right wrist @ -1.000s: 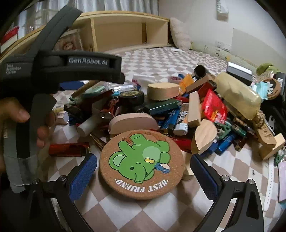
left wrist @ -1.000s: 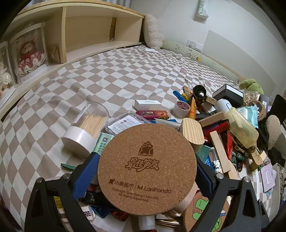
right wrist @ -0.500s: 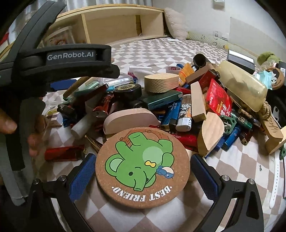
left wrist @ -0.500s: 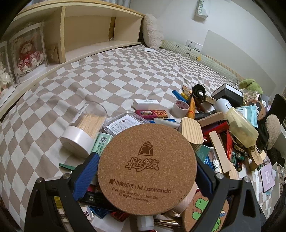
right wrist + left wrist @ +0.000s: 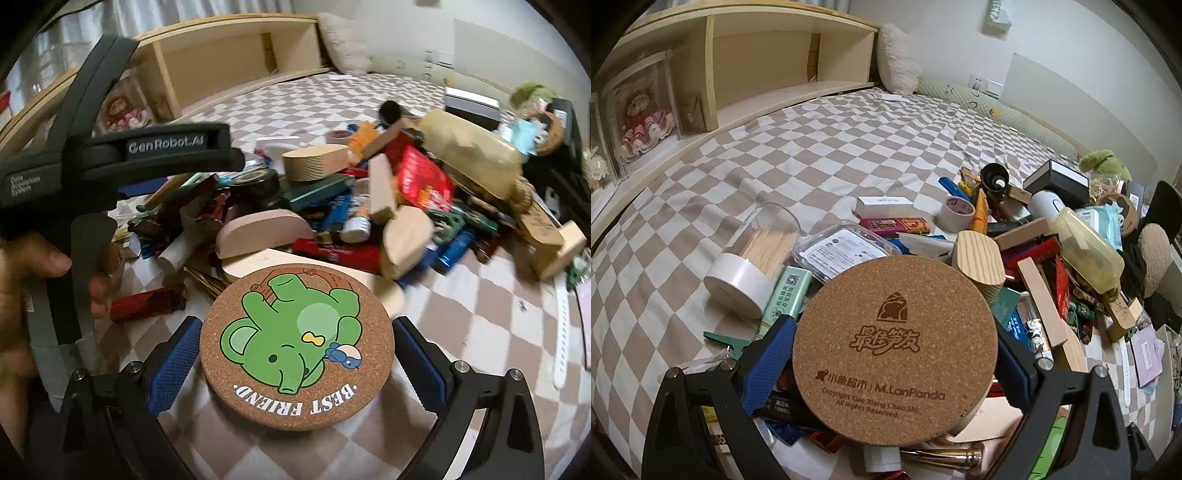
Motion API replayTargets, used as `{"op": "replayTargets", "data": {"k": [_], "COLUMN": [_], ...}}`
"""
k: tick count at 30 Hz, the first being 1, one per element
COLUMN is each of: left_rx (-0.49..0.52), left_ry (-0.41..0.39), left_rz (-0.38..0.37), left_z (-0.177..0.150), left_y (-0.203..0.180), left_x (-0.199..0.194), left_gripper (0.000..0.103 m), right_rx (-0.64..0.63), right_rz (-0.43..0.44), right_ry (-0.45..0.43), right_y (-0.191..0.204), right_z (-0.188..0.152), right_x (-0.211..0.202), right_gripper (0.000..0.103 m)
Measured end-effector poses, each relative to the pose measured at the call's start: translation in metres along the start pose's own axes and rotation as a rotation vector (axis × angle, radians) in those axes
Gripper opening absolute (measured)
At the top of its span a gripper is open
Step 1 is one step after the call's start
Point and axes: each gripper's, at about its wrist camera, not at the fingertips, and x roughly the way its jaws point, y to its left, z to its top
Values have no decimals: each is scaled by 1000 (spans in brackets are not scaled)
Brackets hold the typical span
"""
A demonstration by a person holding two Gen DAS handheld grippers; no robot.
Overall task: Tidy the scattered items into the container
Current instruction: 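Lift the cork coaster with the left tool while the right tool grasps the green elephant coaster, then carry both held coasters from the bed toward the white tray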
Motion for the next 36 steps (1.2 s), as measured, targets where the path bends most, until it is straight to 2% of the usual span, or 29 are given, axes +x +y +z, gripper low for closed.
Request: {"op": "replayTargets", "data": {"k": [18,21,28,36], "left_rx": [97,109,182,222], "left_ry": [-19,-14,-71,-72], "left_rz": [-43,-65,-114,-179], "left_z": [-23,-24,-23,-27], "left_y": [-42,-46,-65,-84], "left_x": [-15,-17,-36,-41], "left_gripper": [98,98,98,98], "right_rx": [192,216,289,362], "right_rz": [-103,-112,-149,-208], "right_ry": [-66,-82,-117,-167], "right_y": [-57,-64,-86,-117], "right_z": [-22,-23,-20,-14], "right_x": [-47,-53,-64,-86], "right_gripper": [101,101,101,101]}}
